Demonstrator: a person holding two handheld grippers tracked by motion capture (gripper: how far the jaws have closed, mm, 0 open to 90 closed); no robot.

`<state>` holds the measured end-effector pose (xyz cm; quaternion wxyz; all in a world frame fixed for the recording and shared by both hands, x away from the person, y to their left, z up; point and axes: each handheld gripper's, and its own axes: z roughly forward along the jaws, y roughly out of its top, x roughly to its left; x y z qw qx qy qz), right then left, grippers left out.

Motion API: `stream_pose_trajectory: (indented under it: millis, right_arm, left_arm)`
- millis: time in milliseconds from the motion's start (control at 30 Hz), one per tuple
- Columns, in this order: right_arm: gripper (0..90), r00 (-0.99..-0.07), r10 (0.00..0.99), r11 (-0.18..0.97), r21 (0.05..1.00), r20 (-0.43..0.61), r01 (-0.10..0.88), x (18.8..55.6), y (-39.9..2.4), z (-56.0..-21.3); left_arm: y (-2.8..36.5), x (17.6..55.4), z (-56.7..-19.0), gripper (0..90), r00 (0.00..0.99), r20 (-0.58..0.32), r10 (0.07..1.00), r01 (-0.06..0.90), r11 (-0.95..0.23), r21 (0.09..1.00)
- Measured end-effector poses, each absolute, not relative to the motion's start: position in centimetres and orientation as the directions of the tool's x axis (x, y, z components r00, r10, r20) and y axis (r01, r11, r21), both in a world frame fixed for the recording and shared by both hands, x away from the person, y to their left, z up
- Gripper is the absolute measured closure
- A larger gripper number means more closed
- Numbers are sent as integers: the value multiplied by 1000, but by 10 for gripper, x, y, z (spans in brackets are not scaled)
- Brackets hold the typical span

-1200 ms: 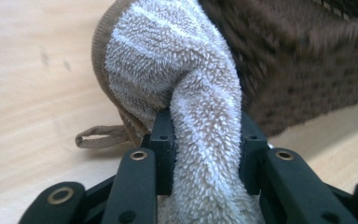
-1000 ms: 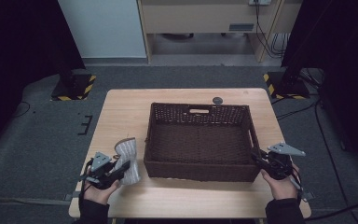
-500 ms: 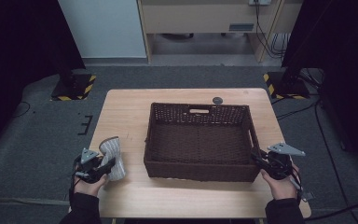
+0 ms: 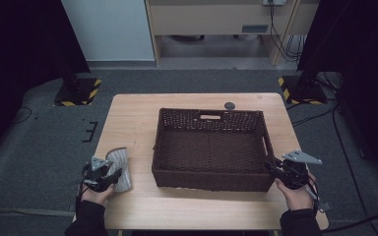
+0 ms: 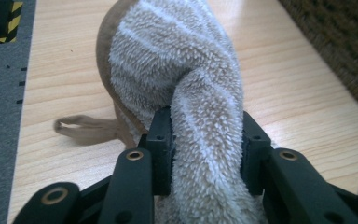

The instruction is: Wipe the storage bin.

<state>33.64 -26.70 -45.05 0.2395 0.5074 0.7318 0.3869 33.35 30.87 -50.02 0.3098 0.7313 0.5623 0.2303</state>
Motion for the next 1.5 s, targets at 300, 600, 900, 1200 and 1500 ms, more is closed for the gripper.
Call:
stream_pose_trajectory:
  millis: [300,600,900,1200,1500]
  right_arm:
    - [664,-368,929,184,812,40,554,337,-267,-451]
    - [614,-366,930,178,824,38,538,335,-267,-447]
    - [707,-361,932,183,811,38,556,337,-267,-447]
    - [739,-341,940,181,808,26,560,347,-269,-447]
    - [759,-333,943,188,807,11,560,356,-270,-447]
  left_arm:
    - [307,334,-503,525,258,-2,966,666,-176,725]
    - [310,327,-487,427,247,-29,969,615,-133,777]
    - [301,321,-466,440,275,-47,960,549,-116,828]
    - [274,321,-451,497,351,-66,934,520,-136,843]
    - [238,331,-433,526,422,-86,903,491,-148,859]
